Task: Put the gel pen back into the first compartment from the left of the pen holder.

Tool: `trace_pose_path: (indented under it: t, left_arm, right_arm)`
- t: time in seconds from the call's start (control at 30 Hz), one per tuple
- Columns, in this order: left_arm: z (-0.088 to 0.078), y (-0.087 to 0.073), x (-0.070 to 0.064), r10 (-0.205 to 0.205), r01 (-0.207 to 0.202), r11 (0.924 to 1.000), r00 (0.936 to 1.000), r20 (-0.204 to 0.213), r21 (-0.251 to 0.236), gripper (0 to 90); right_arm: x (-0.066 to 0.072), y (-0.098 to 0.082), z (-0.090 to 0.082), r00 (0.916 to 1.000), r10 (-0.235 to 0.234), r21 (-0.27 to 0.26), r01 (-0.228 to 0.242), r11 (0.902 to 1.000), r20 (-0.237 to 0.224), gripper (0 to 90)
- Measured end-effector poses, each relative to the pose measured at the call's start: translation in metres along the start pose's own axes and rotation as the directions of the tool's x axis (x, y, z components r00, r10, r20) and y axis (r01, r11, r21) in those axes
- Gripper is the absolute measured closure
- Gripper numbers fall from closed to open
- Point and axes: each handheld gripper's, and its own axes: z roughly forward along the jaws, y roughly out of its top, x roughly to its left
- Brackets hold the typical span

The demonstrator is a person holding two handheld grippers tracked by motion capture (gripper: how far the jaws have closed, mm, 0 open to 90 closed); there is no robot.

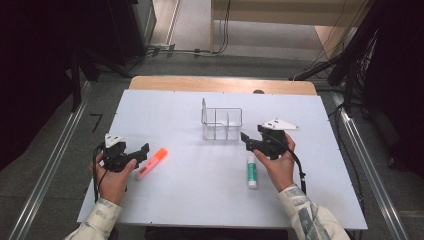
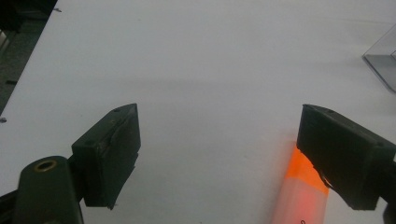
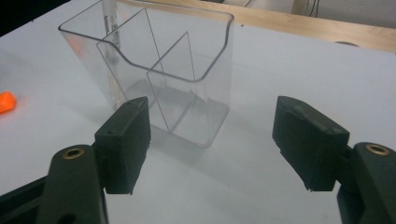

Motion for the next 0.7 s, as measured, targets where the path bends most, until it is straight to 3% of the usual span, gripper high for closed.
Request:
trace_pose_path:
  t: [0.4,0.7]
  left_arm:
    - [0.001,-0.001,-0.002,0.009,-0.009,1.0,0.9999,0.01,0.002,14.2]
    - [0.004,-0.001,-0.008,0.036,-0.036,0.9994,0.9989,0.032,0.004,14.2]
  right_arm:
    - [-0.029,-0.029,-0.031,0.9977,0.001,0.026,-0.002,0.9997,0.068,25.5]
    - [-0.056,-0.044,-0.056,0.9908,0.045,0.014,-0.047,0.9988,0.127,25.3]
